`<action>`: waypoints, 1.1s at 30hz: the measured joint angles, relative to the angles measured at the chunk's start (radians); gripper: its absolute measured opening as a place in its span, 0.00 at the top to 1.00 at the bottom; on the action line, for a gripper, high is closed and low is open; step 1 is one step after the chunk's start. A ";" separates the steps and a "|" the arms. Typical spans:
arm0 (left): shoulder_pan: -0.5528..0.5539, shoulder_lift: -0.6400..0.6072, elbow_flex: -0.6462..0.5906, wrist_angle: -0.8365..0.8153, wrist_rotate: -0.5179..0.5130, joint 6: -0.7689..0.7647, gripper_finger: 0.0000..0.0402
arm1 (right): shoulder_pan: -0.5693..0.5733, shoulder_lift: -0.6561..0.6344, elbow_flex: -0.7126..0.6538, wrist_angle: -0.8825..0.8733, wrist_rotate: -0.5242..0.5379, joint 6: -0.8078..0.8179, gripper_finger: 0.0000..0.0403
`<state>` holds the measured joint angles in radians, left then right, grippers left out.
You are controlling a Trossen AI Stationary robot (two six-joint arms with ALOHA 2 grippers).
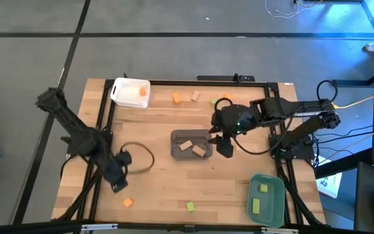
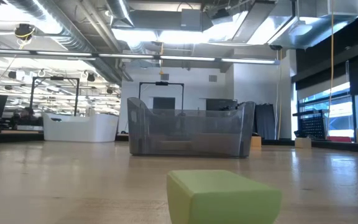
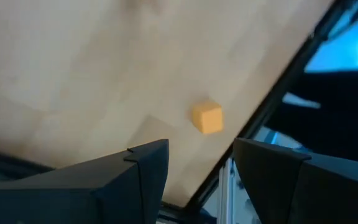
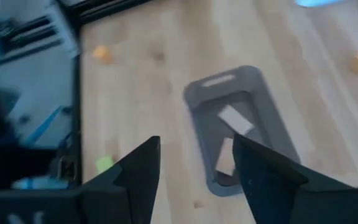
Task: Sort & place blocks by color
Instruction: Put the yellow block into the white bin
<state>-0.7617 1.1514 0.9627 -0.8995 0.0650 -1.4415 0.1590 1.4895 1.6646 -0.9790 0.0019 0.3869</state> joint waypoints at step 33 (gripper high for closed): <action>-0.203 0.446 0.000 0.340 -0.153 -0.154 0.57 | -0.043 0.001 0.000 0.160 -0.345 -0.262 0.50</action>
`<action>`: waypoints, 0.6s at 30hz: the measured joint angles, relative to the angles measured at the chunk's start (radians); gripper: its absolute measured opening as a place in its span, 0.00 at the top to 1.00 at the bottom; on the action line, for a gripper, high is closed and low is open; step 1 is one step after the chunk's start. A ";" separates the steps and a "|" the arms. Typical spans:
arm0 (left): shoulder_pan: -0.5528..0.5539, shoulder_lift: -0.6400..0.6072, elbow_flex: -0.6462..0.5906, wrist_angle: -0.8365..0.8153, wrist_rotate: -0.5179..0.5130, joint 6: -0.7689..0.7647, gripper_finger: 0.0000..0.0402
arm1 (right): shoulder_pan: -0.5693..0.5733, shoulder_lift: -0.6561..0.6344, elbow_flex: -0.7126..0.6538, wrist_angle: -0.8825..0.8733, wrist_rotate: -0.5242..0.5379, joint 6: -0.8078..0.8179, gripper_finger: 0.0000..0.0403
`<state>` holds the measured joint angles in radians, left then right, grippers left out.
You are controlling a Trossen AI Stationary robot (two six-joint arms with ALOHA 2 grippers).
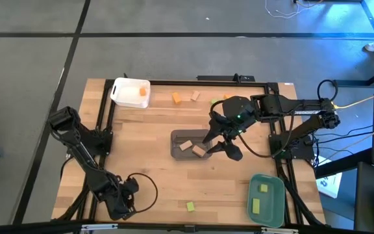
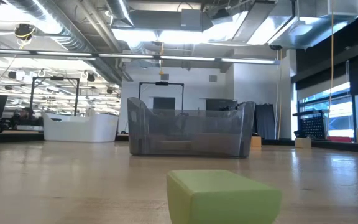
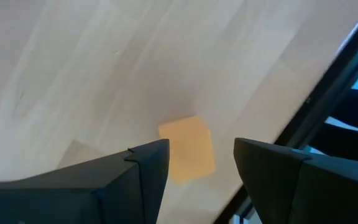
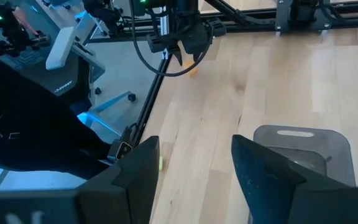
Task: Sort & place blocks by color
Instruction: Put the yellow block into the white bin
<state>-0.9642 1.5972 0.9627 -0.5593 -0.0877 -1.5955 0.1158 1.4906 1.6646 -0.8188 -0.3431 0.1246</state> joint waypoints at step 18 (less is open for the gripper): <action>-0.006 0.049 0.000 0.001 0.023 -0.049 0.57 | 0.000 0.000 0.000 -0.003 0.000 -0.001 0.50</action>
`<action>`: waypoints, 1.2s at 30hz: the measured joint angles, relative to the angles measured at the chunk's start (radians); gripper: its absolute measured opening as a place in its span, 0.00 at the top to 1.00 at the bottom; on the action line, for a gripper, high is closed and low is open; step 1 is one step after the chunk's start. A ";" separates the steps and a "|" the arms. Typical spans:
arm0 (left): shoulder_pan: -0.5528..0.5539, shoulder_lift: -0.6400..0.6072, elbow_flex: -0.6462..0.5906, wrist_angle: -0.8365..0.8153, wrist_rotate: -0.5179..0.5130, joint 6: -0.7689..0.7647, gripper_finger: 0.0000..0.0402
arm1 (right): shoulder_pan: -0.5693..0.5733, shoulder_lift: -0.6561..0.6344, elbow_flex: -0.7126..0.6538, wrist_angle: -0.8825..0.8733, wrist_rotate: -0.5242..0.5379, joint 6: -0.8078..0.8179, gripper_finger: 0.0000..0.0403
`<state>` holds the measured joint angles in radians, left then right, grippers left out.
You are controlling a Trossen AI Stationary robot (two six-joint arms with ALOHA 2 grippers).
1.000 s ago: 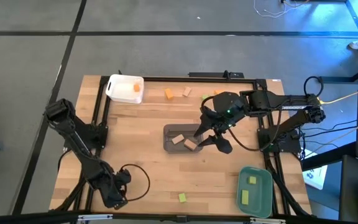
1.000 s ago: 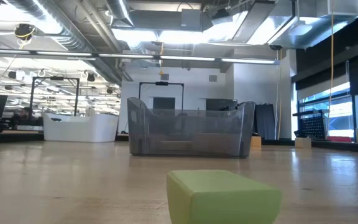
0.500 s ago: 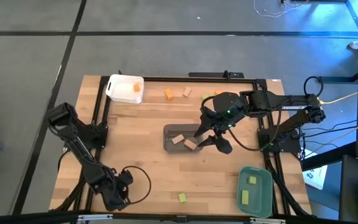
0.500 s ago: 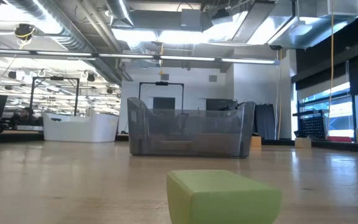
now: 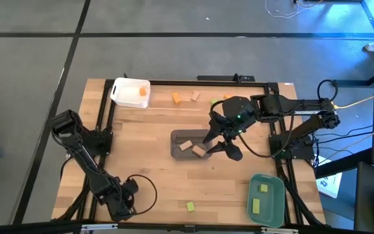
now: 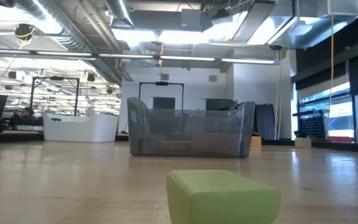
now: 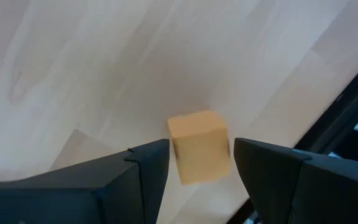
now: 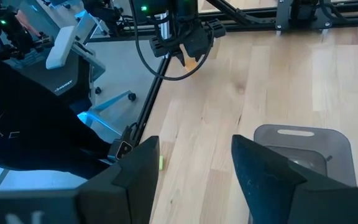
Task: Sort & place blocks by color
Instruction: Put the yellow block into the white bin
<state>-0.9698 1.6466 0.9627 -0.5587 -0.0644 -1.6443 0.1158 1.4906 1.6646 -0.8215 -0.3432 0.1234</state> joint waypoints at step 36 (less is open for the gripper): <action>0.017 0.089 0.004 0.023 0.053 -0.026 0.72 | 0.000 0.000 0.000 -0.007 0.000 -0.030 0.50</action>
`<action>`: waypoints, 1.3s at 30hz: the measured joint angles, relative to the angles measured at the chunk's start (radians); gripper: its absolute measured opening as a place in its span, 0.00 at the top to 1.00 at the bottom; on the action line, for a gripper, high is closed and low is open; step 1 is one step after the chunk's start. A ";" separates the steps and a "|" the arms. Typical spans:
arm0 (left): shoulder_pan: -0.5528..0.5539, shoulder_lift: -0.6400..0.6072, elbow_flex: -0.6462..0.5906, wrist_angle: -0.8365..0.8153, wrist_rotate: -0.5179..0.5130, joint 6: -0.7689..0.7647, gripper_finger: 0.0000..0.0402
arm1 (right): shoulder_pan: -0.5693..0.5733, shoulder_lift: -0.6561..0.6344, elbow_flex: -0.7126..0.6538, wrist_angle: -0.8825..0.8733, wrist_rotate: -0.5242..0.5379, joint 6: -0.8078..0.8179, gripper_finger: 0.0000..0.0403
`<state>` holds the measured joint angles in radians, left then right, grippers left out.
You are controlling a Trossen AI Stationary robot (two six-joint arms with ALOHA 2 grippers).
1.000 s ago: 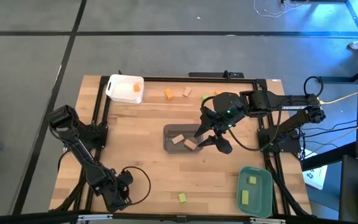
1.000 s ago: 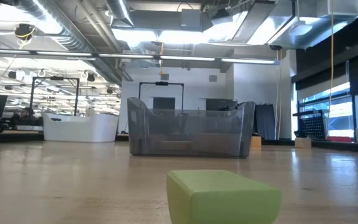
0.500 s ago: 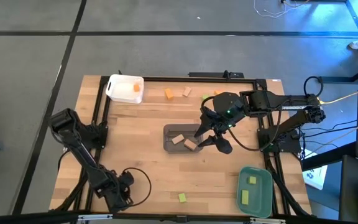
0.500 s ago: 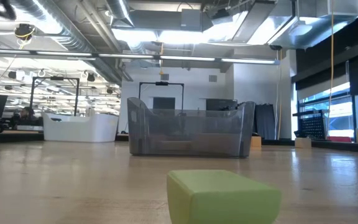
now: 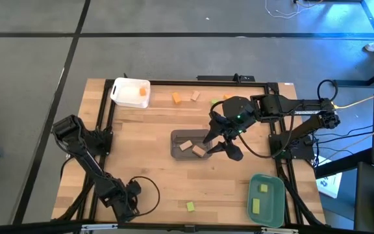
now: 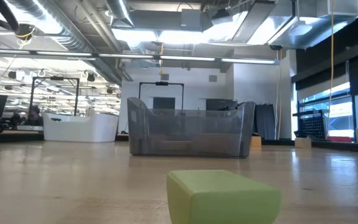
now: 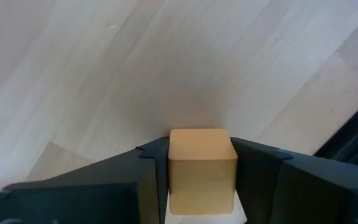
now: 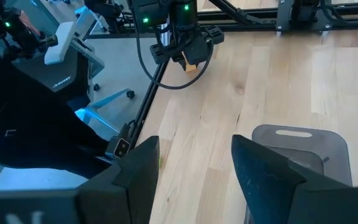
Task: Sort & place blocks by color
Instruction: Put the yellow block into the white bin
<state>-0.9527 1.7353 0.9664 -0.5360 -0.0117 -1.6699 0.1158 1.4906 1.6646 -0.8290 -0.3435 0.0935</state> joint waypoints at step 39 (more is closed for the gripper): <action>1.492 -0.609 -0.004 -0.287 -0.363 1.109 0.72 | -0.214 0.000 0.000 0.028 0.194 -0.139 0.50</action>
<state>0.5396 1.1263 0.9623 -0.8233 -0.3751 -0.5610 -0.0983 1.4910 1.6646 -0.8013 -0.1493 -0.0453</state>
